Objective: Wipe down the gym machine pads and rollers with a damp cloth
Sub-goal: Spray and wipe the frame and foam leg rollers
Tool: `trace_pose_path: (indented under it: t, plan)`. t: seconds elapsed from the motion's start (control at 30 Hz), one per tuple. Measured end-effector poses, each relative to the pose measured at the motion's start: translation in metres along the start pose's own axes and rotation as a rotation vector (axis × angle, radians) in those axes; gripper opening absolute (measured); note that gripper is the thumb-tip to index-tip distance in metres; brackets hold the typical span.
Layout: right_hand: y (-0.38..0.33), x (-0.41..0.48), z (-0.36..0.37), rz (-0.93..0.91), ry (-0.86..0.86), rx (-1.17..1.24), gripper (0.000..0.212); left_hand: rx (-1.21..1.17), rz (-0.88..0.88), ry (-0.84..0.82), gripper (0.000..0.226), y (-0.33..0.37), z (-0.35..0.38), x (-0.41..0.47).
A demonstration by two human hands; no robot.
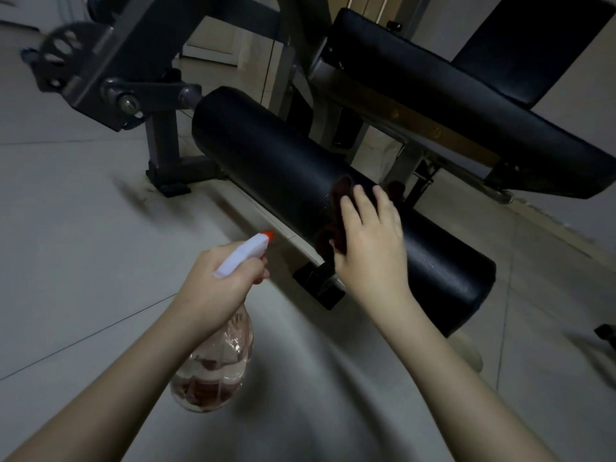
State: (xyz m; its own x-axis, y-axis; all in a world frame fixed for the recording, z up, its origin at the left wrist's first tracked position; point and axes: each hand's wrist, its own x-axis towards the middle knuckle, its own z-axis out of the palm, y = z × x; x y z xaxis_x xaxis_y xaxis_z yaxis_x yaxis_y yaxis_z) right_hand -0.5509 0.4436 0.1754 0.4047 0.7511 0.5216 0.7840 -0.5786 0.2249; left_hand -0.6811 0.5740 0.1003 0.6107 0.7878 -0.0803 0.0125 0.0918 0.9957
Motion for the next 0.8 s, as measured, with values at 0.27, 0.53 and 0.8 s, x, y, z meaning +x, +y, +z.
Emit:
trace_pose_path:
  t: [0.27, 0.53, 0.8]
  plan:
    - [0.011, -0.032, -0.003, -0.051, -0.060, -0.095, 0.080, 0.006, -0.081, 0.018, 0.026, -0.017, -0.007, 0.025]
    - [-0.030, 0.049, 0.009, -0.094, -0.097, -0.001, 0.069, 0.070, 0.169, -0.016, 0.030, 0.022, -0.010, -0.020]
    - [-0.008, 0.018, 0.000, -0.148, -0.121, 0.017, 0.070, 0.086, 0.174, -0.003, 0.036, 0.034, -0.009, -0.006]
